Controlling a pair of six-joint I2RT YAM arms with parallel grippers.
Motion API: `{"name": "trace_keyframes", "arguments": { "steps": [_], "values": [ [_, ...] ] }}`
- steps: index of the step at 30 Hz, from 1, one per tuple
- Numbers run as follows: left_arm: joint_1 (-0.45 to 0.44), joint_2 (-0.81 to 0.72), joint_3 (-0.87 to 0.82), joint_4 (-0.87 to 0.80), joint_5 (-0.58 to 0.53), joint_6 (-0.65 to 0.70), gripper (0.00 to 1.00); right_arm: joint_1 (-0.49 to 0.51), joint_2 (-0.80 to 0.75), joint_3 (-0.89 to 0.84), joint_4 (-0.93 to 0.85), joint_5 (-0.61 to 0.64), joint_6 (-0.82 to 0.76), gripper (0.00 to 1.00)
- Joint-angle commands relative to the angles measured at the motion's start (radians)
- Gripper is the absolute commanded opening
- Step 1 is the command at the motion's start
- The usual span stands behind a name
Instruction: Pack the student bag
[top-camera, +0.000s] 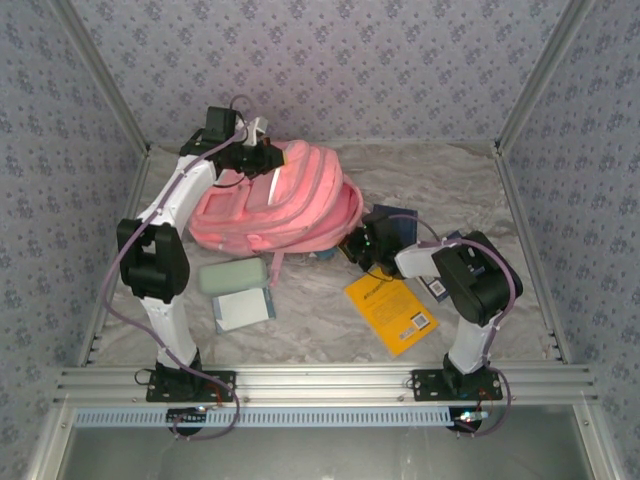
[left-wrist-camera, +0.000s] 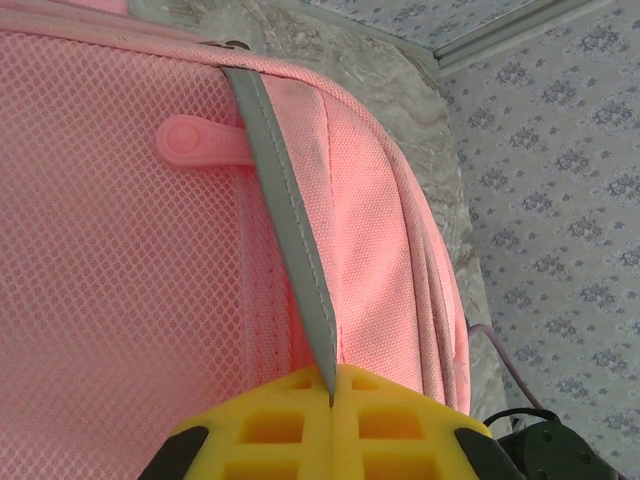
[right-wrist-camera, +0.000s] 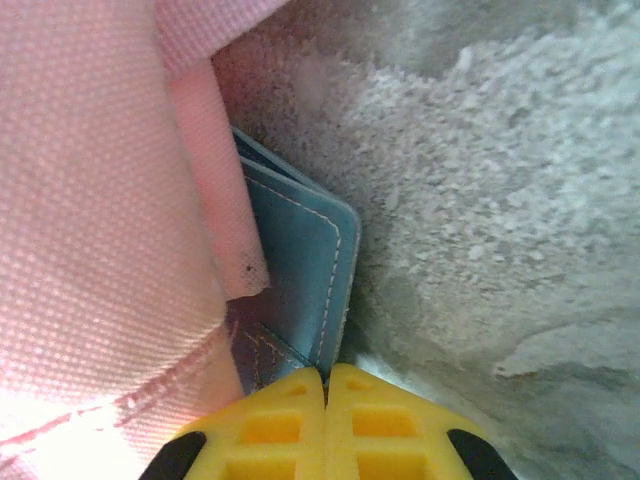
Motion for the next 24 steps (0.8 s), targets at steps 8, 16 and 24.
{"name": "trace_keyframes", "arguments": {
  "steps": [8, 16, 24],
  "values": [
    [0.048, -0.059, 0.077, -0.024, -0.015, -0.011, 0.0, -0.014, -0.147, -0.109, -0.06, 0.038, -0.042, 0.0],
    [0.045, -0.055, 0.064, -0.071, -0.073, 0.044, 0.0, -0.013, -0.351, -0.146, -0.295, 0.058, -0.151, 0.0],
    [-0.073, -0.001, 0.08, -0.191, -0.17, 0.168, 0.0, -0.029, -0.395, -0.096, -0.443, 0.024, -0.194, 0.0]
  ]
}}
